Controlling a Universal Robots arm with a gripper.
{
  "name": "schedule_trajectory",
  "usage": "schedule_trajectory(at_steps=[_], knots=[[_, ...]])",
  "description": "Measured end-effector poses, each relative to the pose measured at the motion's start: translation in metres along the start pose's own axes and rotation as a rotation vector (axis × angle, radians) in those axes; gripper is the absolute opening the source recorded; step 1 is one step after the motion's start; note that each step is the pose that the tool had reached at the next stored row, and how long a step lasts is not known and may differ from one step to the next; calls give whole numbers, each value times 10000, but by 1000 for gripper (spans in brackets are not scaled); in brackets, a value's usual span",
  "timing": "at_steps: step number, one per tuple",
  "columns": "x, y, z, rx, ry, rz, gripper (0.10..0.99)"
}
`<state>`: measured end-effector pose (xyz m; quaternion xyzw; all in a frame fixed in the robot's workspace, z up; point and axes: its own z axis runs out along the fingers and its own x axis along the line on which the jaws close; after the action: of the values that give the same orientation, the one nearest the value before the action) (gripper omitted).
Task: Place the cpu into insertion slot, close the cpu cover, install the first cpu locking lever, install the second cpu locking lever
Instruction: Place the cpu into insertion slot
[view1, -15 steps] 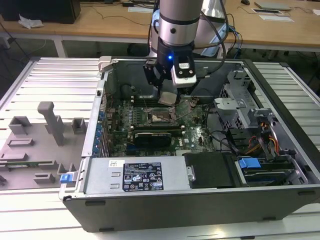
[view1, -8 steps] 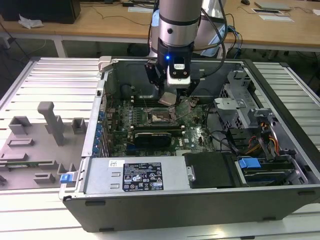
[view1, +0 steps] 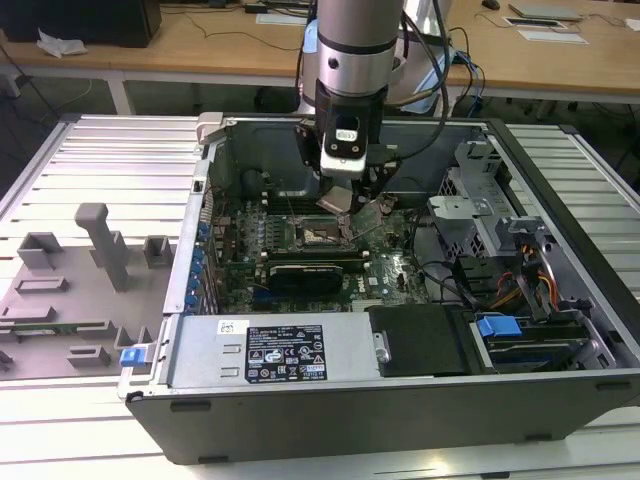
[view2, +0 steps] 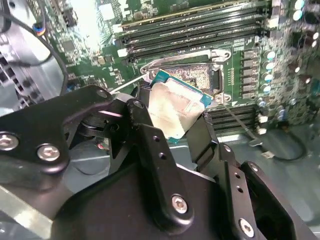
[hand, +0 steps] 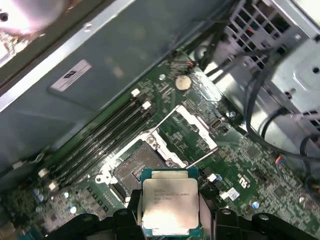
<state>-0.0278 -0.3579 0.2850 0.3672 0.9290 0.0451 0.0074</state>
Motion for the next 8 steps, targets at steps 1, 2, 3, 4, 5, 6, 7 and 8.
schedule_trajectory(at_steps=[1,2,3,4,5,6,7,8], knots=[[0,-1,8,-6,-30,335,541],[0,-1,13,-10,-44,501,541],[0,-1,17,-13,-60,676,541],[0,-2,24,-18,-81,913,541],[-1,-3,30,-22,-97,1091,541],[-1,-4,47,-29,-133,1485,541],[-1,-5,58,-33,-152,1706,541],[-1,-7,71,-38,-175,1958,541]])
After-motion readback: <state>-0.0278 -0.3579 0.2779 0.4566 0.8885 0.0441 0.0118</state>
